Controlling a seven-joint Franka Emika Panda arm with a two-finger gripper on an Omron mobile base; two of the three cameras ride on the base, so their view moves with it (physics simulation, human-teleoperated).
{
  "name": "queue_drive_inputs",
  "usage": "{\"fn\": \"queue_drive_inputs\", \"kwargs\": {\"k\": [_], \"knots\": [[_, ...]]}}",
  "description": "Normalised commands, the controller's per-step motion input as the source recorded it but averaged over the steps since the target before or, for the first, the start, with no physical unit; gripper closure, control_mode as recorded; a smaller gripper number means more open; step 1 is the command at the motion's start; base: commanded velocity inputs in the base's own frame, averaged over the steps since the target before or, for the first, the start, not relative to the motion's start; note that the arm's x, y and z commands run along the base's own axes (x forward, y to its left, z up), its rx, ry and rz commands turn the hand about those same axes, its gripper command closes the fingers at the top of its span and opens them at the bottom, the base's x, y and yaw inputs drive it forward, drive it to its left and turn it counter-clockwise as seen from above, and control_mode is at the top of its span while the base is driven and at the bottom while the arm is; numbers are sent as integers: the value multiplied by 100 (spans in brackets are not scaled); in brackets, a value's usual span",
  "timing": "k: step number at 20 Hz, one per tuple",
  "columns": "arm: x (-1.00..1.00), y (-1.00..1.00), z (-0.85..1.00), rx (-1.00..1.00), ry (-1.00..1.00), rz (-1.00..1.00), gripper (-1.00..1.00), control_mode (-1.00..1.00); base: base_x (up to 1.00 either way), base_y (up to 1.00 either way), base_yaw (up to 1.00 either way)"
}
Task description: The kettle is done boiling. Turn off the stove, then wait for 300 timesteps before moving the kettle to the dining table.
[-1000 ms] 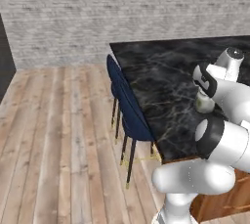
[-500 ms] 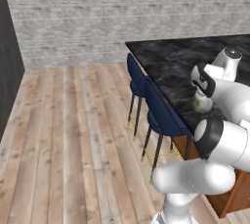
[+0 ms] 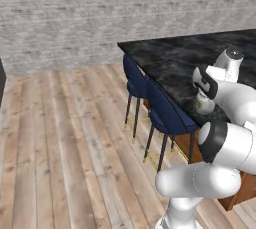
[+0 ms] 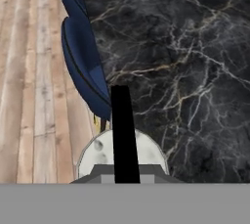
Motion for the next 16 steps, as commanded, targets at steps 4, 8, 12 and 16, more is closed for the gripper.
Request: {"fn": "queue_drive_inputs", "kwargs": {"k": [4,8,12,16], "knots": [[0,0,0,0,0,0,100,100,0,48,-33],[0,0,0,0,0,0,100,100,0,50,-35],[0,0,0,0,0,0,100,100,5,53,-34],[0,0,0,0,0,0,100,100,25,52,-30]]}}
